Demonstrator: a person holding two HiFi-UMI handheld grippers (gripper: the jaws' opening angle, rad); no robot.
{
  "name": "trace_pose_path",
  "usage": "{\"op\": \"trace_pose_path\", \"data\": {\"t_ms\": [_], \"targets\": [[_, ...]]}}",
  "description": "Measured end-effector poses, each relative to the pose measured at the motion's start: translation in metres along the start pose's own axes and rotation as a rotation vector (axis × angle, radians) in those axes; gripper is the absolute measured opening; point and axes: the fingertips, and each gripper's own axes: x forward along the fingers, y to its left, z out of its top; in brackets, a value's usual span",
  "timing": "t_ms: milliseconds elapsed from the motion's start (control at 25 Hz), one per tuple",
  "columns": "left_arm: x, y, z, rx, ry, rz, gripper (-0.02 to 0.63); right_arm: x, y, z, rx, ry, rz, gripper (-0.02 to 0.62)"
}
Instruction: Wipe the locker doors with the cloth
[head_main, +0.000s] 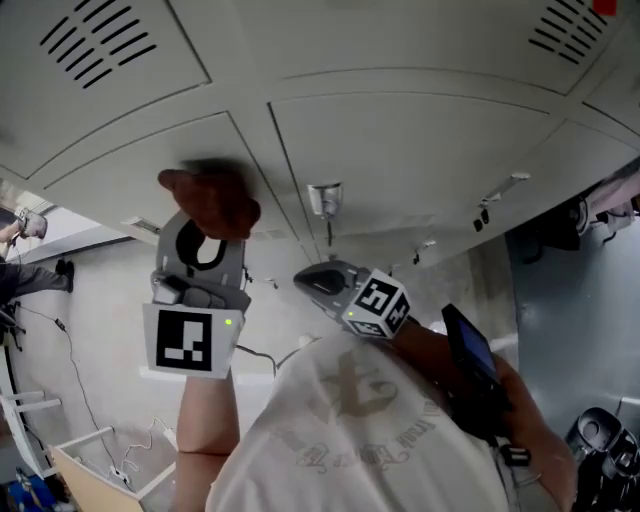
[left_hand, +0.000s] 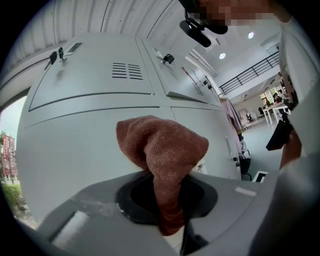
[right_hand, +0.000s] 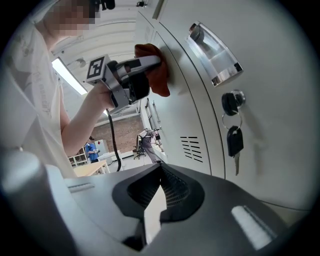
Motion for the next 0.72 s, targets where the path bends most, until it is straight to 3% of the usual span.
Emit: {"op": "trace_pose_path", "data": {"t_ms": [280, 480, 720], "targets": [[0.014, -0.029, 0.002, 0.080, 0.069, -0.094, 0.080, 0.000, 0.001, -0.001, 0.023, 0.005, -0.004, 0.008], [0.020, -0.039, 0.026, 0.089, 0.024, -0.109, 0.080, 0.000, 0.003, -0.001, 0.023, 0.005, 0.012, 0.008], [0.021, -0.033, 0.045, 0.166, -0.040, -0.065, 0.080, -0.008, -0.001, 0.001, 0.032, -0.007, -0.009, 0.008]]}}
